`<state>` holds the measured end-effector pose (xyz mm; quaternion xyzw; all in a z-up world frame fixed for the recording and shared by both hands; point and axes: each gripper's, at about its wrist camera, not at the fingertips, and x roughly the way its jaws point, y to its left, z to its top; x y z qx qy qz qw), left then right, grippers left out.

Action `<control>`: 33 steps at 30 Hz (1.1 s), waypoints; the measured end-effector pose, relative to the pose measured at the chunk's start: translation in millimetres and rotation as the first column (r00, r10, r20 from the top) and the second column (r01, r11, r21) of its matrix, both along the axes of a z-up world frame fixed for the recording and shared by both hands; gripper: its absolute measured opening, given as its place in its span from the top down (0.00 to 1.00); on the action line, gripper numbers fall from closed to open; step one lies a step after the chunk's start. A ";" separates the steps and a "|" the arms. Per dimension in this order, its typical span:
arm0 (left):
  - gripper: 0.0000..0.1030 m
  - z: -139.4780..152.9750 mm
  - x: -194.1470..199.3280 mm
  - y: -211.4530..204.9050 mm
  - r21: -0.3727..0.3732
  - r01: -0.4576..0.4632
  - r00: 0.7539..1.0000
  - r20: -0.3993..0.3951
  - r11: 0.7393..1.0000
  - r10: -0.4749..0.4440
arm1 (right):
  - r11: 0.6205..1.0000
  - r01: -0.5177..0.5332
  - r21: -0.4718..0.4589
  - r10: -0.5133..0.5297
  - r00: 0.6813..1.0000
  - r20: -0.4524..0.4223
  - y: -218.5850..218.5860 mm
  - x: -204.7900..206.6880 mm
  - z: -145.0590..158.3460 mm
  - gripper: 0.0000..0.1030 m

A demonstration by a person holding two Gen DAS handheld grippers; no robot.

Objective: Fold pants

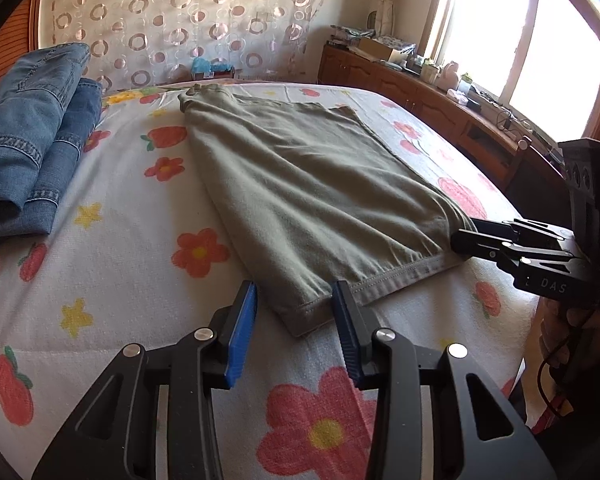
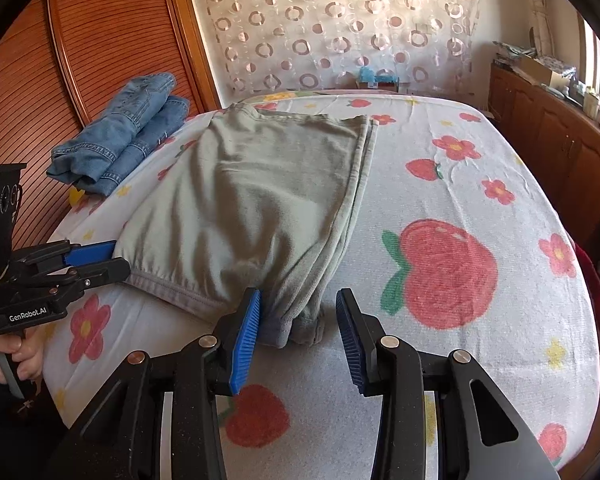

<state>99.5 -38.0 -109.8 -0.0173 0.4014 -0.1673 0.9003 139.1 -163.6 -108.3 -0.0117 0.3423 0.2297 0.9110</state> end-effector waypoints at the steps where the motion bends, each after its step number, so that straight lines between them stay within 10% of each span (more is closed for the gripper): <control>1: 0.61 0.0 0.4 -0.1 -0.002 -0.003 1.000 0.002 1.000 0.003 | 1.000 -0.001 -0.002 0.001 1.000 0.001 0.6 -0.7 -0.4 0.61; 21: 0.61 -1.1 -8.3 -3.3 -0.003 -0.029 0.998 0.049 1.000 0.029 | 0.998 -0.009 -0.060 0.014 0.996 0.091 6.3 -14.2 -7.6 0.72; 33: 0.87 5.5 -14.5 1.3 -0.083 -0.012 0.999 0.032 0.996 0.014 | 0.999 -0.034 -0.023 0.035 0.997 0.068 8.7 -12.3 -4.3 0.86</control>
